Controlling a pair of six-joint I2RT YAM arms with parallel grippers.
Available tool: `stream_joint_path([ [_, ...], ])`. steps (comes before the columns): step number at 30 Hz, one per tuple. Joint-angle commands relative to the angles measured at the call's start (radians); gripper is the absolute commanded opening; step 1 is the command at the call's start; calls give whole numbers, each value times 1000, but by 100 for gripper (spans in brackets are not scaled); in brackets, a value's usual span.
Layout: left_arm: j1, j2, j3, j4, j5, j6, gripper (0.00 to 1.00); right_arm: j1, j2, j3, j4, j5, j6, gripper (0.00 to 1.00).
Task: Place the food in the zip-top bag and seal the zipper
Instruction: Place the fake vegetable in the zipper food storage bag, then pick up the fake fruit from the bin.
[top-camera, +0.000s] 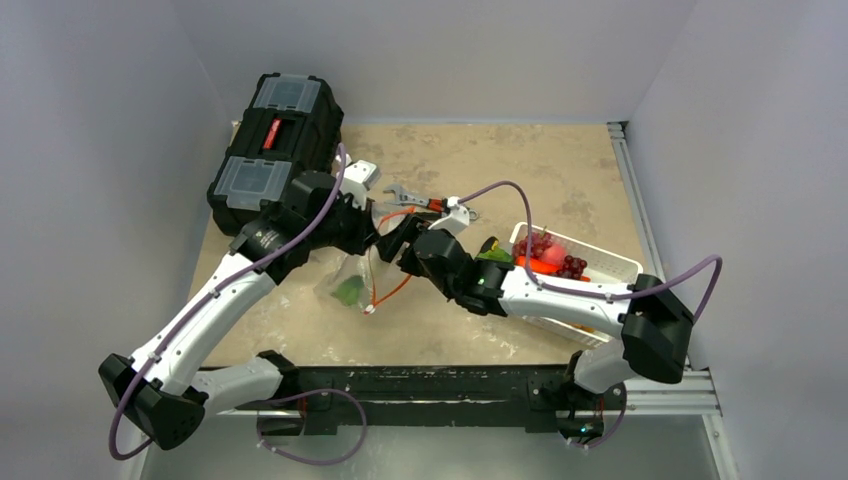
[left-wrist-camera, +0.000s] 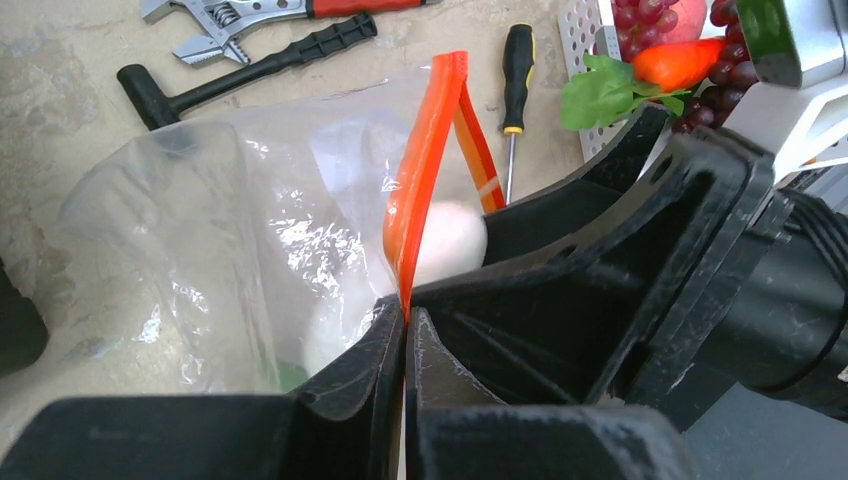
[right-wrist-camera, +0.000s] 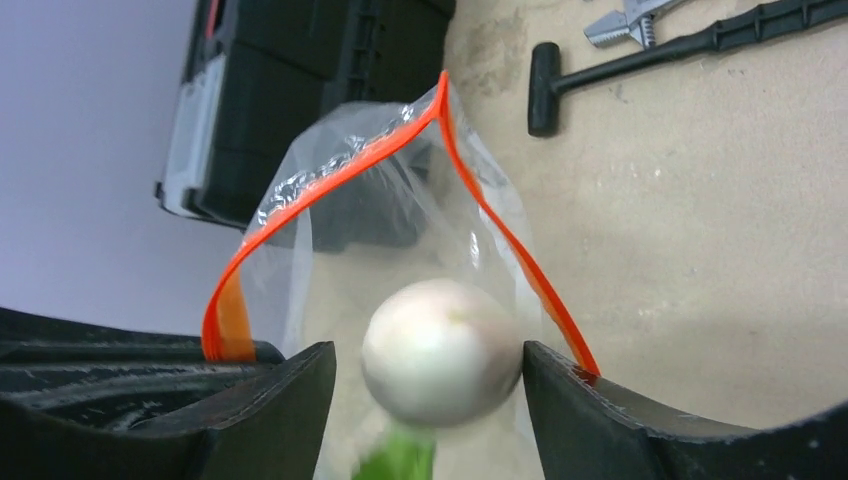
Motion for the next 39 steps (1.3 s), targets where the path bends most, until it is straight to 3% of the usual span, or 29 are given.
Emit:
stream_joint_path([
  [1,-2,8,8,27,10,-13,0,7,-3,78,-100,-28,-76,70],
  [13,-3,59,48,-42,-38,-1,0,7,-70,164,-247,-77,-418,73],
  [18,-3,68,52,-50,-38,-1,0,6,-120,148,-322,-48,-468,73],
  [26,-3,82,67,-76,-51,-2,0,-22,-268,102,-596,145,-407,77],
  [28,-3,82,68,-78,-43,-2,0,-85,-322,66,-683,157,-337,83],
  [33,-2,83,69,-78,-38,1,0,-335,-511,-84,-742,53,-232,85],
  [39,-4,91,71,-84,-38,5,0,-529,-646,-126,-901,184,-93,83],
])
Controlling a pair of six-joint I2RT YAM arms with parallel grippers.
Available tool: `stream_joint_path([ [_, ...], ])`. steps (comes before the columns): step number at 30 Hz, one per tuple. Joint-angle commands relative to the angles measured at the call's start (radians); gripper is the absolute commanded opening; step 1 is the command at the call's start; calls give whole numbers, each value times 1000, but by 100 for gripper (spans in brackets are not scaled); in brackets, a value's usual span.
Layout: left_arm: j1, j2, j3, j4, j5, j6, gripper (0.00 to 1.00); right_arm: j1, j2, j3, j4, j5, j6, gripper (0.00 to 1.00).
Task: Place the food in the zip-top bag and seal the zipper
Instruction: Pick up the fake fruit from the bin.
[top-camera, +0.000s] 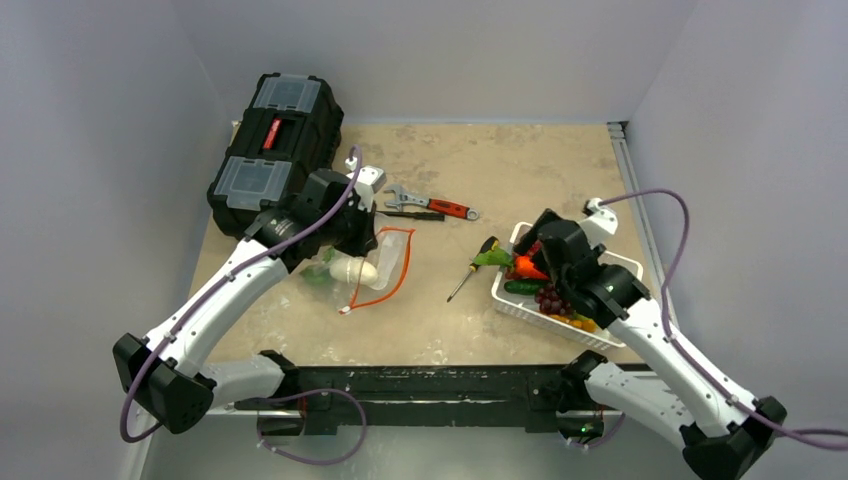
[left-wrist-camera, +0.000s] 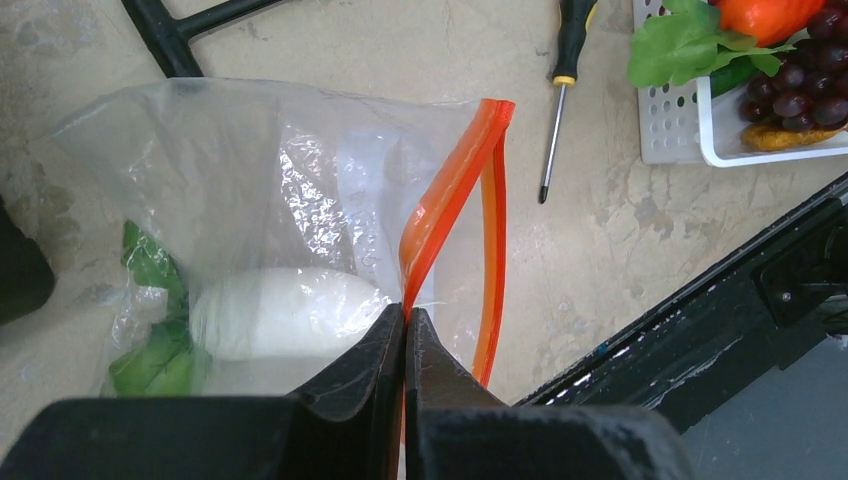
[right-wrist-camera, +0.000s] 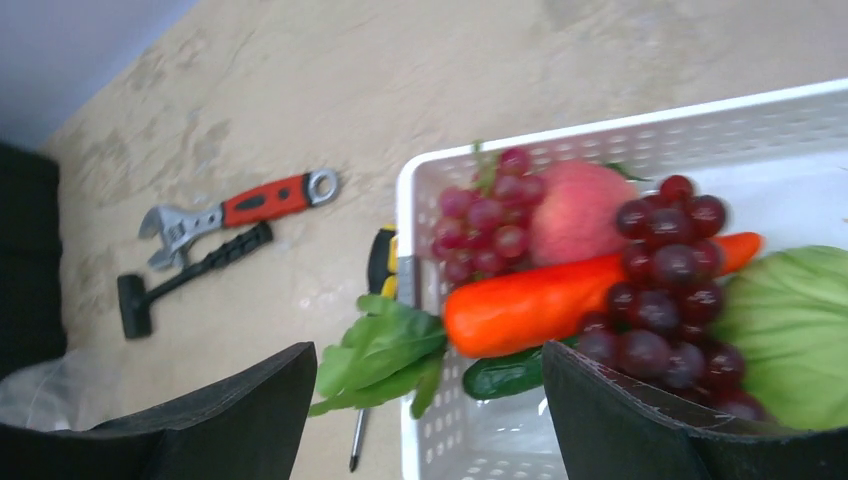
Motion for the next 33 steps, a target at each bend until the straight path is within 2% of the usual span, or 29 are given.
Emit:
stream_joint_path([
  [1,-3,3,44,6,5,4,0,-108,-57,1,-124,94,104,83],
  [10,-3,6,44,5,-4,7,0,-353,-10,-57,-101,-51,52,87],
  [17,-4,6,44,5,4,7,0,-390,77,-101,-57,-57,27,88],
  [21,-4,8,44,6,7,7,0,-391,122,-136,-21,-119,24,88],
  [27,-4,14,46,3,6,10,0,-392,123,-171,13,-131,28,81],
  [33,-4,19,46,2,7,10,0,-392,93,-189,22,-105,25,63],
])
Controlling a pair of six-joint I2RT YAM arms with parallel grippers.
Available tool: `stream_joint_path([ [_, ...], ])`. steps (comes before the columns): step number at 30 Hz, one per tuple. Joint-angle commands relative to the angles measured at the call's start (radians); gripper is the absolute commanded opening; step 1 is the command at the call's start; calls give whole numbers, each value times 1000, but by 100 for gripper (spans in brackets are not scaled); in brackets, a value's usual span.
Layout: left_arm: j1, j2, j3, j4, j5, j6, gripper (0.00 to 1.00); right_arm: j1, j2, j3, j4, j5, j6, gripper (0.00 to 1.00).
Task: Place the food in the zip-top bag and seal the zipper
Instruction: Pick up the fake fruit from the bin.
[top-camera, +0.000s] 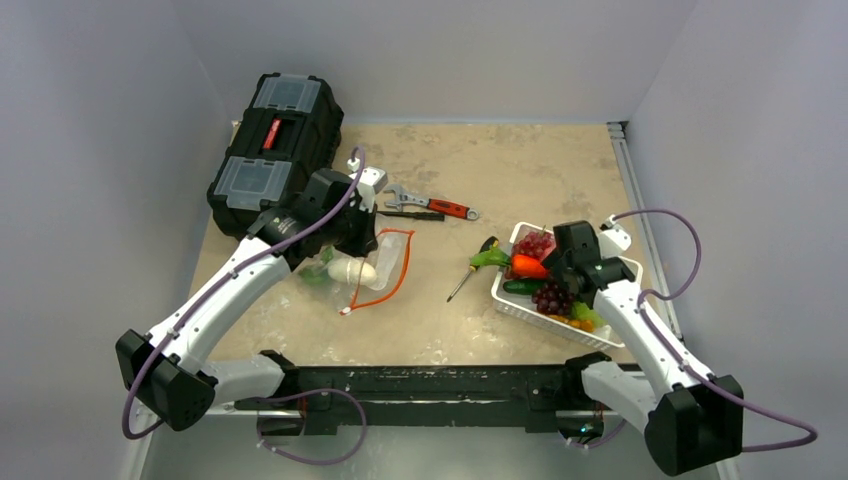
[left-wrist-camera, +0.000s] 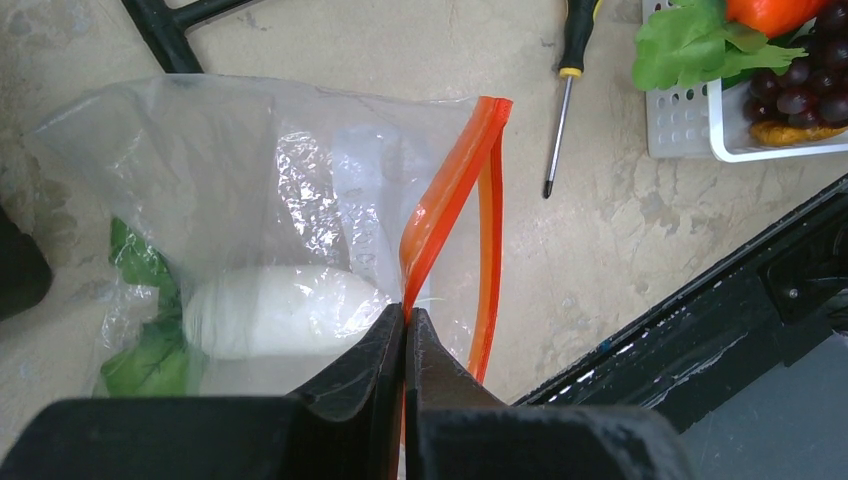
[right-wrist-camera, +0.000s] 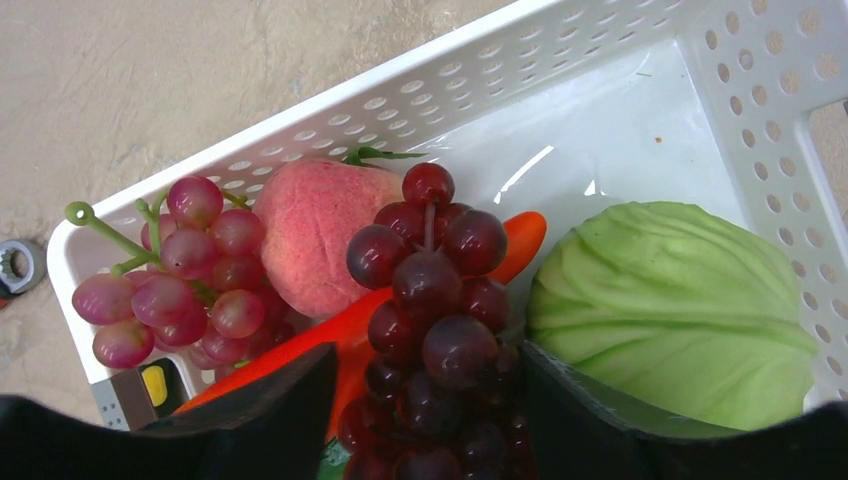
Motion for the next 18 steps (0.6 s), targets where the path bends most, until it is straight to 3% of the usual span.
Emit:
stream_joint_path([
  [1,-3,5,45,11,8,7,0,-1,-40,-13,30,8,3,59],
  [12,-4,5,48,7,13,8,0,-1,-133,76,22,81,-88,9],
  [15,-4,5,48,6,13,10,0,-1,-141,89,19,77,-97,0],
  [18,-4,5,48,6,8,10,0,-2,-160,90,22,60,-106,0],
])
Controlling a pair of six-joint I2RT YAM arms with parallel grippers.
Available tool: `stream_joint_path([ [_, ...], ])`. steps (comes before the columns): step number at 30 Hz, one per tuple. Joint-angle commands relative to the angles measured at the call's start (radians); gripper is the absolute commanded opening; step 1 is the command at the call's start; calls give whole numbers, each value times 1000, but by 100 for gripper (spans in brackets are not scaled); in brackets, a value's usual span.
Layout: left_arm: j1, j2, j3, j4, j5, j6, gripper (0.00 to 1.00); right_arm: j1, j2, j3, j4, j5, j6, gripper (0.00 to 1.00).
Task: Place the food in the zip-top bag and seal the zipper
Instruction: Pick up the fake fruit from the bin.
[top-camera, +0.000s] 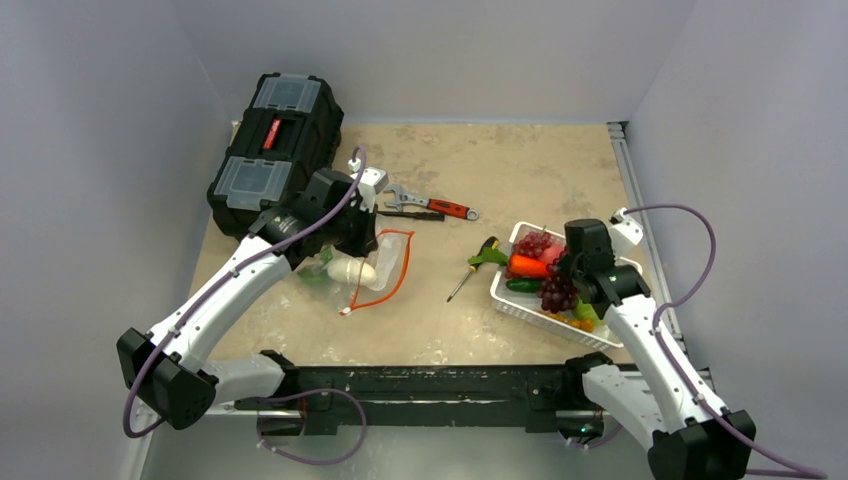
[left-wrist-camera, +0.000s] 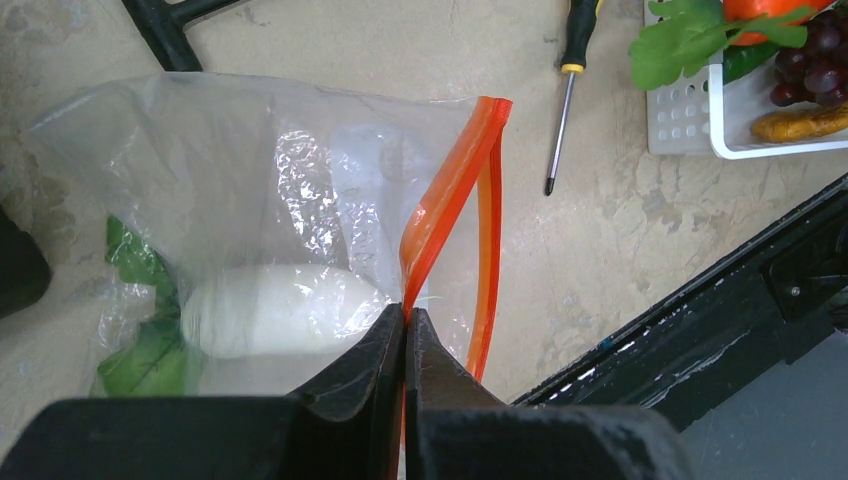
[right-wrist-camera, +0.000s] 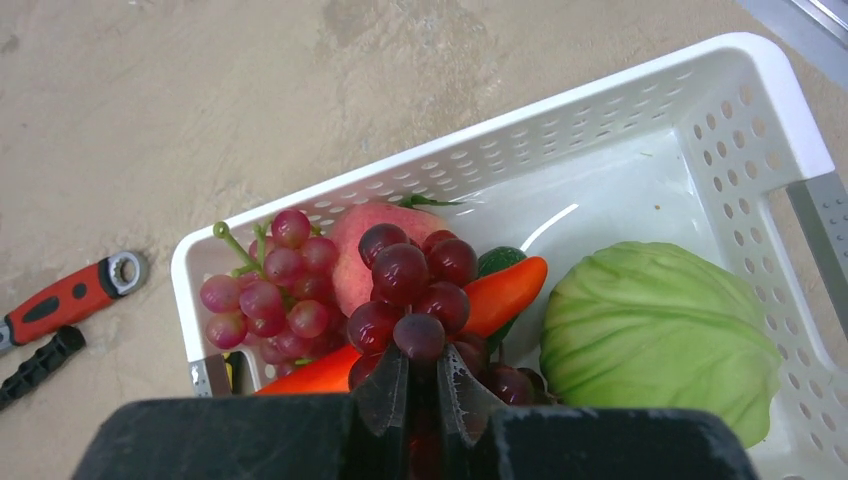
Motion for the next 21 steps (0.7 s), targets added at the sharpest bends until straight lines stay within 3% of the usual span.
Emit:
stream_joint_path([
  [1,-3,-4,45,11,7,9,0,0,-56,45,47,19,-48,0],
  [8,-3,-5,44,14,22,8,0,0,-110,109,49,12,-95,0],
  [21,-3,-16,41,27,81,10,0,1,-164,255,210,-237,-318,0],
])
